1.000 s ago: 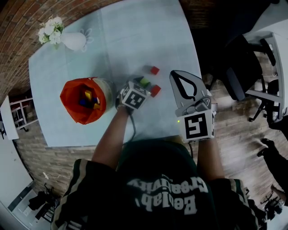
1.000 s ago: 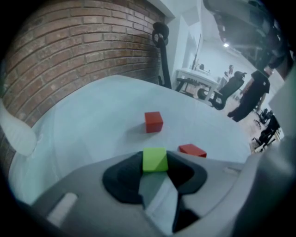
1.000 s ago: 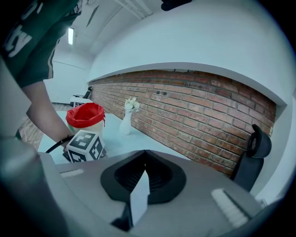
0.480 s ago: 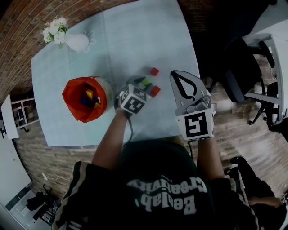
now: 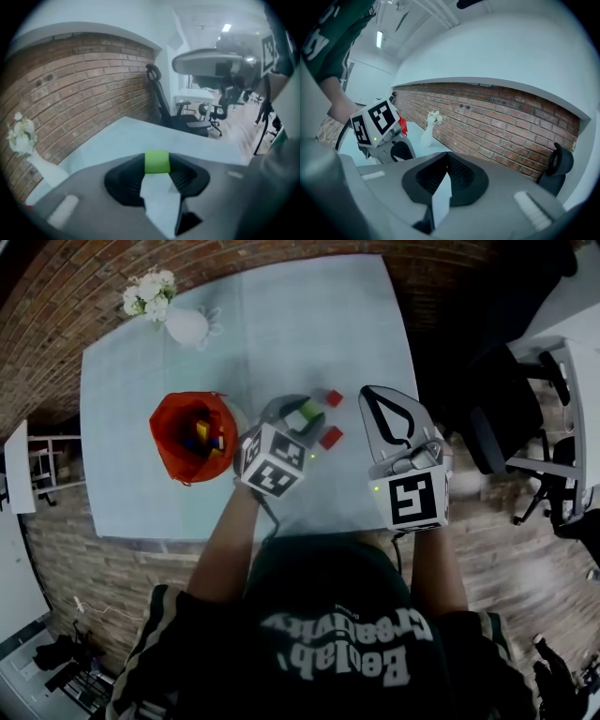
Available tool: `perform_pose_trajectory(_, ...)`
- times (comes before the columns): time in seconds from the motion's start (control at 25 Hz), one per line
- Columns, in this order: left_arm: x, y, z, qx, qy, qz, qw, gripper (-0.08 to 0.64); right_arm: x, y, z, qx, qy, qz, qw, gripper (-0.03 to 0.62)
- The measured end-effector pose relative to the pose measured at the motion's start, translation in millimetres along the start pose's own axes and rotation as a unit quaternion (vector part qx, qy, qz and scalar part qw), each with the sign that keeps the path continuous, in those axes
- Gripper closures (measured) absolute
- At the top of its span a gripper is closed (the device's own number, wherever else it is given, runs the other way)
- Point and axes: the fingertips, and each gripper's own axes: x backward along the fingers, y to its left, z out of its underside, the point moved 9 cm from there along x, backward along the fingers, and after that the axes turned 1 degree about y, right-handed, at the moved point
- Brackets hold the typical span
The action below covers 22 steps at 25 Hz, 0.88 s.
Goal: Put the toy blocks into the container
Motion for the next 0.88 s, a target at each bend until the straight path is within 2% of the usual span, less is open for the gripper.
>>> perform_pose_trajectory(0.12, 24.0, 3.7, -10.9, 0.001, -0.03, -0.016, 0.9994, 0.413, -1.2, 2.7, -12.8, -0.006, -0.015, -0.001, 1.0, 0.586)
perform_pose_trajectory(0.32, 63.2, 5.4, -22.1, 0.002, -0.069, -0.042, 0.9967, 0.413, 2.2, 9.6, -30.6, 0.01, -0.031, -0.004, 0.999, 0.586)
perform_pose_trajectory(0.68, 120.2, 0.1, -31.0, -0.015, -0.116, -0.072, 0.9906, 0.413, 11.6, 25.4, -58.0, 0.029, -0.054, -0.003, 0.998, 0.586)
perform_pose_trajectory(0.88, 147.0, -4.3, -40.2, -0.024, -0.155, -0.09, 0.9836, 0.413, 18.5, 31.5, -67.4, 0.037, -0.062, -0.003, 0.997, 0.586)
